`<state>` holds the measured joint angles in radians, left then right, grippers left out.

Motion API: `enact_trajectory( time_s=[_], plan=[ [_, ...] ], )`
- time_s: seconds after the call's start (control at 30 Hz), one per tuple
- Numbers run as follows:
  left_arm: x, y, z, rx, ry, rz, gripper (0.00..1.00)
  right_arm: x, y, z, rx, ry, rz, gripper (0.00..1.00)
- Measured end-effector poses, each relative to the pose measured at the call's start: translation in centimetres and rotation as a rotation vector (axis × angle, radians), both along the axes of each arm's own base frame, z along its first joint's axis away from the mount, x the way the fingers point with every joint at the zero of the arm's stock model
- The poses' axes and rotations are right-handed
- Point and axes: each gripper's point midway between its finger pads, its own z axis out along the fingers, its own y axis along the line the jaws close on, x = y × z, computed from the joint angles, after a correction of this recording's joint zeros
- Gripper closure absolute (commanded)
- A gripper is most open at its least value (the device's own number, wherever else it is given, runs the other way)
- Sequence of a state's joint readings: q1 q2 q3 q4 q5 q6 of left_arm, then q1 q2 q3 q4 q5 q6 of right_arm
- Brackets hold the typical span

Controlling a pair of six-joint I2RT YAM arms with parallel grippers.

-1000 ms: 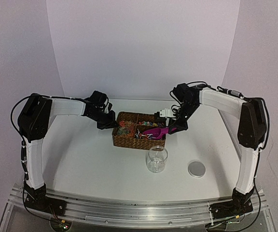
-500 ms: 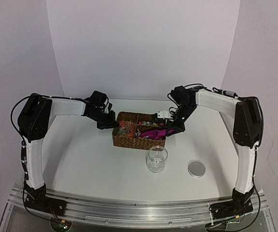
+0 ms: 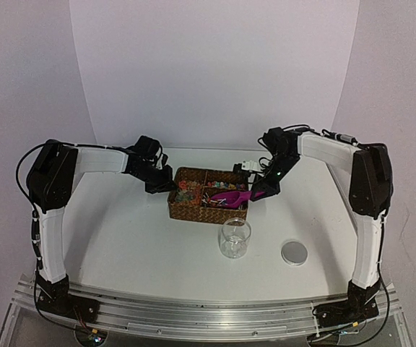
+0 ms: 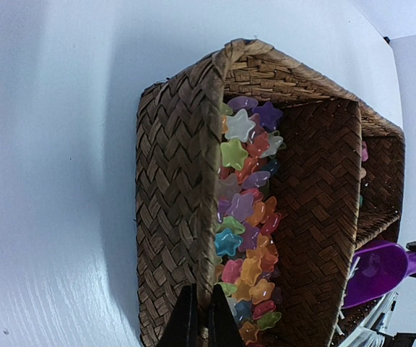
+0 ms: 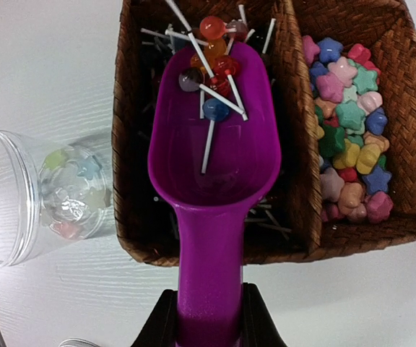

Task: Pack the candies
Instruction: Scoop the fake candies from the storage box.

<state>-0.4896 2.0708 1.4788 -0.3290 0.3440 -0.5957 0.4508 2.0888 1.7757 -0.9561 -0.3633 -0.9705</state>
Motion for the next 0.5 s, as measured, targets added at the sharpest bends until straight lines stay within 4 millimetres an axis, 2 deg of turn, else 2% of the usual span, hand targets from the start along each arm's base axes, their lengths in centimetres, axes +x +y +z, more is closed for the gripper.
enact_trajectory(
  time_s=[0.17, 0.37, 0.5],
  plan=[
    [0.0, 0.0, 0.0, 0.0, 0.0, 0.0, 1.0, 0.6, -0.9, 0.8, 0.016, -0.012, -0.031, 1.0],
    [0.0, 0.0, 0.0, 0.0, 0.0, 0.0, 1.0, 0.2, -1.1, 1.7, 0.028, -0.024, -0.033, 1.0],
    [0.0, 0.0, 0.0, 0.0, 0.0, 0.0, 1.0, 0.2, -1.1, 3.0, 0.056, -0.041, -0.038, 1.0]
  ],
)
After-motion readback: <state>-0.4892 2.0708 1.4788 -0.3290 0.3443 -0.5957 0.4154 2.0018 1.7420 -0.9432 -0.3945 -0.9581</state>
